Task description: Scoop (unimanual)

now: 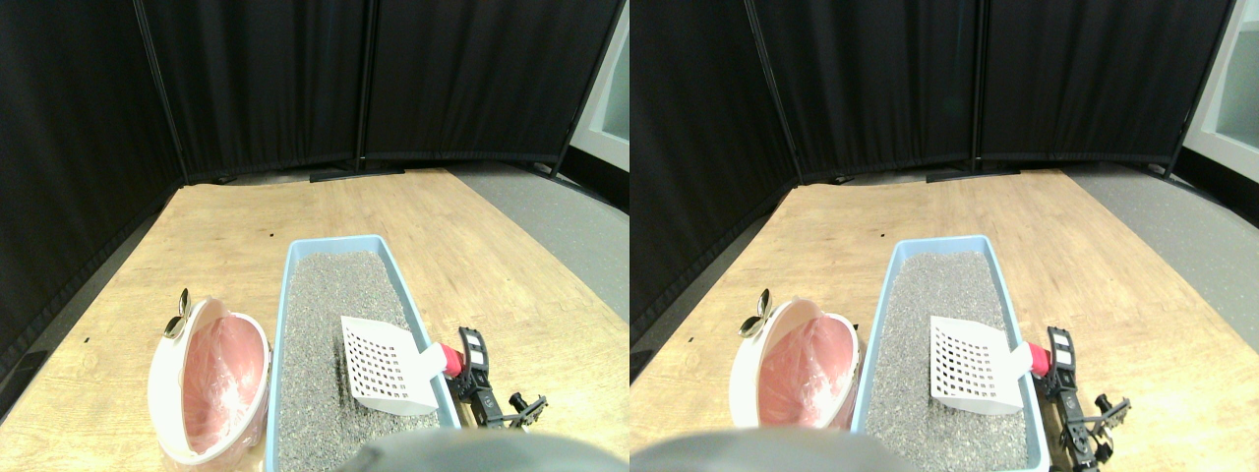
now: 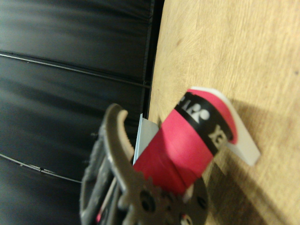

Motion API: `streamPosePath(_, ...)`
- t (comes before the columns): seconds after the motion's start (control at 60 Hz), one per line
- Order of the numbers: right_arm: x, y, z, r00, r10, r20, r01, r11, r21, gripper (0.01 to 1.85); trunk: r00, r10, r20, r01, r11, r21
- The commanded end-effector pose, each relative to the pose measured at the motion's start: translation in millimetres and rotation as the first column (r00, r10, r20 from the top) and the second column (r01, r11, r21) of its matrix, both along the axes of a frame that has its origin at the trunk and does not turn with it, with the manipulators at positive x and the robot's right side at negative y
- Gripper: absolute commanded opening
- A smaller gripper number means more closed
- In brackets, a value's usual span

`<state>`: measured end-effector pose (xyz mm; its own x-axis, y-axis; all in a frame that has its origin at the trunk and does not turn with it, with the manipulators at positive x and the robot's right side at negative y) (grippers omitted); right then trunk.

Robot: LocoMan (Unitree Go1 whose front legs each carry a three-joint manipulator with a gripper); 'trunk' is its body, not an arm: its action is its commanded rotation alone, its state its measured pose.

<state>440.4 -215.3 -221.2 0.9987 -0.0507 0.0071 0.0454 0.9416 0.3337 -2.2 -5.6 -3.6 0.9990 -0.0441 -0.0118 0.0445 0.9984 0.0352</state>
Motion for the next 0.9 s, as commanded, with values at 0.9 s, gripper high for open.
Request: streamPosePath(0.9, 3.0, -10.4, 69.5, 0.974, 0.083, 0.209, -0.037, 0.976, -0.213, 0.06, 0.9994, 0.034, 0.002, -0.034, 0.9954, -0.09)
